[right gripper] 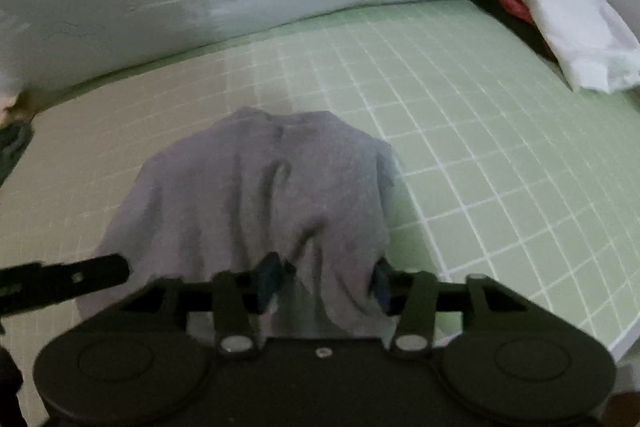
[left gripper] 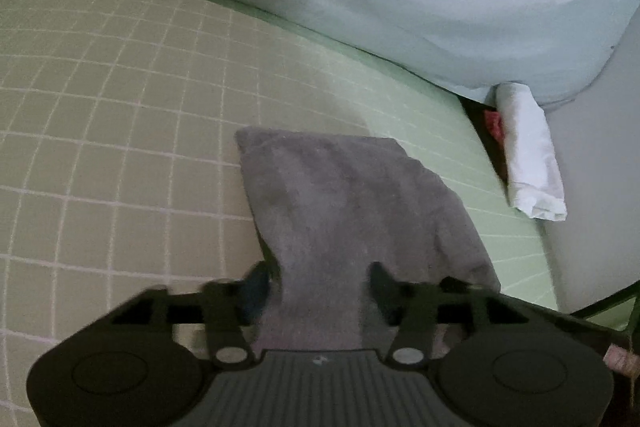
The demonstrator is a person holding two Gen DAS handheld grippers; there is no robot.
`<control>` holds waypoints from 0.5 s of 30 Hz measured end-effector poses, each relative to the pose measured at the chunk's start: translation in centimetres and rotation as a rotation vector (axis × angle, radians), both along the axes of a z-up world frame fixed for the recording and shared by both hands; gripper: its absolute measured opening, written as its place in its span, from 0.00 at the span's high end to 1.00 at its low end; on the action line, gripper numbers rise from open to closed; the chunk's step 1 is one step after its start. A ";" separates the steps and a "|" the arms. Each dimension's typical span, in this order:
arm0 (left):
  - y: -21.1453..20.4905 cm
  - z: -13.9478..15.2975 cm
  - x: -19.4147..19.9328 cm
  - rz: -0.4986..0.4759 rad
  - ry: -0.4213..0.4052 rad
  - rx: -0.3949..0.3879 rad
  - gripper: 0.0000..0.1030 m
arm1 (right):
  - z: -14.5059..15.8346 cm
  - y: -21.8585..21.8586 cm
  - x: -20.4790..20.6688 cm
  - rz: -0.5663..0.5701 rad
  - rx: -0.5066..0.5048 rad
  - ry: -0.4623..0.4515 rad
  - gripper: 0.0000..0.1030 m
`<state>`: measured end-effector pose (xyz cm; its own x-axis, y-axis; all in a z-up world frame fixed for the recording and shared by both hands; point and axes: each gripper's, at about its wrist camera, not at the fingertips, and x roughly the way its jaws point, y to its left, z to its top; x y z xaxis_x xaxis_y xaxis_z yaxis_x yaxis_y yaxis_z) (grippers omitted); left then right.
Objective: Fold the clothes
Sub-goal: 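Grasp the folded sweatpants with both grippers and lift them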
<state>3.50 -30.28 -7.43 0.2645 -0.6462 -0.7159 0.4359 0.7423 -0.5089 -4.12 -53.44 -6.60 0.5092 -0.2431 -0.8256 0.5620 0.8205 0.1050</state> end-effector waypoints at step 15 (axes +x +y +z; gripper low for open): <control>-2.5 -3.0 2.5 -0.122 0.109 -0.004 0.21 | -4.1 -1.1 1.3 -0.143 0.145 -0.018 0.14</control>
<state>6.01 -32.73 -10.42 0.1046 -0.6714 -0.7336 0.4648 0.6852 -0.5608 -2.87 -54.59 -10.70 0.4931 -0.1933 -0.8482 0.6685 0.7081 0.2273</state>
